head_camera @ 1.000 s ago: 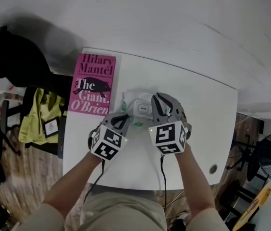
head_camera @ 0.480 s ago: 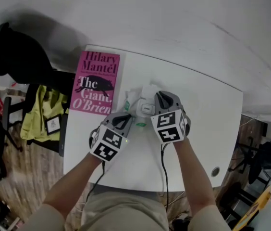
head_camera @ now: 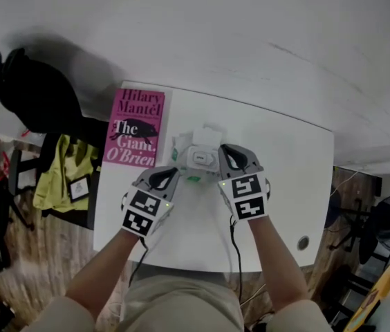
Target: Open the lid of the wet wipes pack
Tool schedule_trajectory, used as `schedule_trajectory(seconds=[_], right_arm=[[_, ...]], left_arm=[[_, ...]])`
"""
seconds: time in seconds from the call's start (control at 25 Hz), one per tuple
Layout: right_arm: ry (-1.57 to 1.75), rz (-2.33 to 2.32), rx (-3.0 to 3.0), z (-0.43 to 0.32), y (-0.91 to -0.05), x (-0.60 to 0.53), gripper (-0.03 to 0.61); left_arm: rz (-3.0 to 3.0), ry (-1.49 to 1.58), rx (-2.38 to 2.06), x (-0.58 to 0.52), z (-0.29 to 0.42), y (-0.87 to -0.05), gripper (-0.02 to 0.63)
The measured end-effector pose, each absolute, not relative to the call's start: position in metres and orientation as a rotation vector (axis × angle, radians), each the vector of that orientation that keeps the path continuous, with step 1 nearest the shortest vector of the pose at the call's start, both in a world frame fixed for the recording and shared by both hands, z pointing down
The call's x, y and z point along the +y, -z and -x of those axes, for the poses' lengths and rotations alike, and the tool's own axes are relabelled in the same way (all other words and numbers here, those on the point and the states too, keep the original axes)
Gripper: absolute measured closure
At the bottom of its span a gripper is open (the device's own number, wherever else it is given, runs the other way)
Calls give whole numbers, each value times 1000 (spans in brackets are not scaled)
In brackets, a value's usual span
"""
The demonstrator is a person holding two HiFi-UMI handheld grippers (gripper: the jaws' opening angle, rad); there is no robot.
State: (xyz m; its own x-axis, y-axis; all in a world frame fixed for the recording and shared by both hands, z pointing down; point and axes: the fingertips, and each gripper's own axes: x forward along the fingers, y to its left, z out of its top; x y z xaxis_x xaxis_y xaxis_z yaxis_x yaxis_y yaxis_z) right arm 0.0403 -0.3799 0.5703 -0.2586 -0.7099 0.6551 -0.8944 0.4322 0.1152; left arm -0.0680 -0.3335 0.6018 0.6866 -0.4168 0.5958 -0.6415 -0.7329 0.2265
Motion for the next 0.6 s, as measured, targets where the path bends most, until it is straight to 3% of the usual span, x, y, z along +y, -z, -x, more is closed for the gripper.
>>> schedule_trajectory(seconds=[0.6], right_arm=[[-277, -1587, -2366, -20, -349, -281, 555]], left_arm=[[-2748, -550, -927, -301, 90, -405, 592]])
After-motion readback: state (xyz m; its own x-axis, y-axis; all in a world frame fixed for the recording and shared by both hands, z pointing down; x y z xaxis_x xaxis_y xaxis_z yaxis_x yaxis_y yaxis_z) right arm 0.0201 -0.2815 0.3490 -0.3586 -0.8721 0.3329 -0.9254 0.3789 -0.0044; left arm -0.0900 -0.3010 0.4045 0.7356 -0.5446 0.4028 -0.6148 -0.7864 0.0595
